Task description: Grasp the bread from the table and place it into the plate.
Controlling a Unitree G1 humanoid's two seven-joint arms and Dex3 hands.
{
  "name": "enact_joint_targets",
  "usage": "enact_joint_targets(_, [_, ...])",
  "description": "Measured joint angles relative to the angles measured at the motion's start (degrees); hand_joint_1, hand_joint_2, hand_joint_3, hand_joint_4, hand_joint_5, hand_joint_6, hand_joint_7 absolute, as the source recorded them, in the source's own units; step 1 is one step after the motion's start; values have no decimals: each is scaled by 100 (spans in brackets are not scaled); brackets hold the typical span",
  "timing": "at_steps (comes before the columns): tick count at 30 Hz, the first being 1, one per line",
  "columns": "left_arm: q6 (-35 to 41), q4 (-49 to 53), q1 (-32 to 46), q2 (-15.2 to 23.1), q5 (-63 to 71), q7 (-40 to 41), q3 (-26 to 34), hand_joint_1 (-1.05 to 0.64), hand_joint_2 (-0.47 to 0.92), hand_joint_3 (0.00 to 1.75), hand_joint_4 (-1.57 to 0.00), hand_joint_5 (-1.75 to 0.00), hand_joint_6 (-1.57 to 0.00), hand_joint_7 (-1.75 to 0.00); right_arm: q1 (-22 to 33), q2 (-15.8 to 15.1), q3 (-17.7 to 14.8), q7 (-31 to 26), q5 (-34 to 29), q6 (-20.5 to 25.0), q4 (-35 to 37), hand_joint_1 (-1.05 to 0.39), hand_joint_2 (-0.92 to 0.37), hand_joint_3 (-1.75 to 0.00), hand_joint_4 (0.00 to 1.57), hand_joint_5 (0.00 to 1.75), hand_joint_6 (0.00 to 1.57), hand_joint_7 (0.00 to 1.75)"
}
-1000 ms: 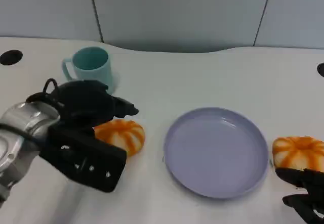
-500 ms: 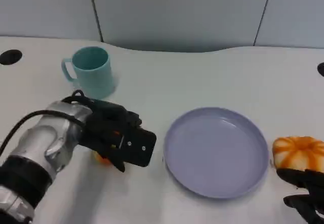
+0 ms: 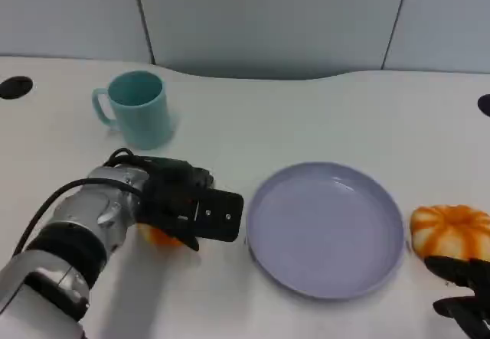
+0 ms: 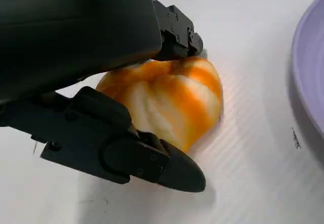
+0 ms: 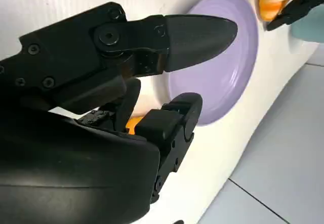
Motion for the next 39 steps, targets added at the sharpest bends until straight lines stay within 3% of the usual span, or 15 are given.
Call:
enact_joint_targets(4, [-122,418,-118,-27,-92,135,0,-59,79,0,-18,-16,-37,-6,68,2,-27,0,44,4,-45,-40,-92,-42,47,69,68,0])
enact_joint_targets(7, [-210,604,-205,-36,-130,168,0,-65,73,0,-19,-19,-40,-6,100,2,-34,0,50,11,-130,-40,-92,-42,46,70,67,0])
enact_joint_targets(11, [-282,730,-274,-35,-156,200,-14,-74,76,1,-20,-22,-43,-5,119,3,-48,0,109,11,-165,-40,-92,-43,46,71,67,0])
enact_joint_targets(16, [-325,761,-318,-25,-80,283,-159,-54,81,2,-24,-27,-55,-7,130,3,-48,-1,111,9,-168,-39,-92,-44,43,71,67,0])
enact_joint_targets(17, [-323,770,-325,-25,-69,317,-191,-44,83,2,-25,-30,-59,-9,137,3,-51,0,116,9,-168,-39,-92,-44,43,71,67,0])
enact_joint_targets(20, [-289,802,-347,-26,-34,416,-268,-28,87,0,-13,-77,-70,-11,167,3,-58,0,123,-4,-168,-39,-92,-44,44,72,67,0])
enact_joint_targets(22, [-258,821,-355,-26,-20,528,-301,-24,89,0,-6,-103,-66,-29,185,3,-61,0,129,-27,-168,-39,-92,-45,44,73,67,0])
enact_joint_targets(23, [-255,832,-355,-26,-18,588,-322,-23,90,0,-3,-112,-56,-51,191,3,-62,1,132,-46,-168,-39,-92,-45,44,73,67,0])
enact_joint_targets(24, [-252,845,-356,-26,-18,619,-333,-22,90,0,-2,-125,-42,-88,192,3,-64,1,138,-57,-168,-39,-92,-45,44,74,66,0])
enact_joint_targets(28, [-100,928,-442,-29,-24,697,-342,-21,87,0,-6,-151,-25,-140,207,2,-73,1,145,-59,-179,-39,-92,-45,43,74,65,0])
enact_joint_targets(33, [-46,1058,-460,14,-36,715,-343,-16,88,1,-22,-163,-22,-162,216,2,-81,1,144,-59,-207,-39,-92,-46,42,75,65,0])
enact_joint_targets(36, [-18,1132,-461,10,-37,720,-341,-12,91,1,-36,-146,-32,-146,220,2,-81,1,142,-59,-219,-40,-92,-46,40,74,64,0])
enact_joint_targets(39, [-3,1179,-461,2,-97,793,-265,-9,92,1,-47,-139,-36,-160,229,2,-82,0,142,-58,-236,-39,-92,-46,41,74,64,0])
